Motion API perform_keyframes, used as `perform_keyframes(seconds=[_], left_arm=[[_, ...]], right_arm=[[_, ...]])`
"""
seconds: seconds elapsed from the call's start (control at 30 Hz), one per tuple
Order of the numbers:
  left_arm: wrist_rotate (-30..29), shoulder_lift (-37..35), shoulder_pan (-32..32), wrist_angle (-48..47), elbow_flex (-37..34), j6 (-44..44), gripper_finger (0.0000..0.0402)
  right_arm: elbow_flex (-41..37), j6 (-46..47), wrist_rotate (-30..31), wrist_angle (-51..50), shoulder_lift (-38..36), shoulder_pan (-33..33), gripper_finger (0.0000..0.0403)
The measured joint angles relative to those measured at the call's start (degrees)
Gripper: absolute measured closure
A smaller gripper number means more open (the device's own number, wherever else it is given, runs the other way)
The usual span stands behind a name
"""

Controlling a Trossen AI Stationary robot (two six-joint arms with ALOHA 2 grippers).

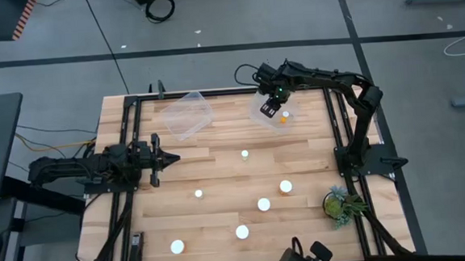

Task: Pick and place medicine bottles into bin by pill shape (circle, oval)
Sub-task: Put the small yellow pill bottle into the right transparent bin

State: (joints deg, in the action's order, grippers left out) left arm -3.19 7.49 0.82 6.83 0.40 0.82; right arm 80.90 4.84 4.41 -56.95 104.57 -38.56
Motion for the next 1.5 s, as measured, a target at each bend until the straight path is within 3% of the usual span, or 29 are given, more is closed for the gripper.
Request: perform_keyframes(seconds=[0.47, 1.5], left_arm=[[0.0, 0.0, 0.0, 0.0, 0.0, 0.0, 0.0367], [0.0, 0.0, 0.0, 0.0, 0.0, 0.0, 0.0368]], right_arm=[[-5.5, 0.2, 0.0, 1.4, 0.0, -1.1, 0.0283], [-5.6, 0.1, 0.9, 3.1, 0.0, -1.2, 0.0237]])
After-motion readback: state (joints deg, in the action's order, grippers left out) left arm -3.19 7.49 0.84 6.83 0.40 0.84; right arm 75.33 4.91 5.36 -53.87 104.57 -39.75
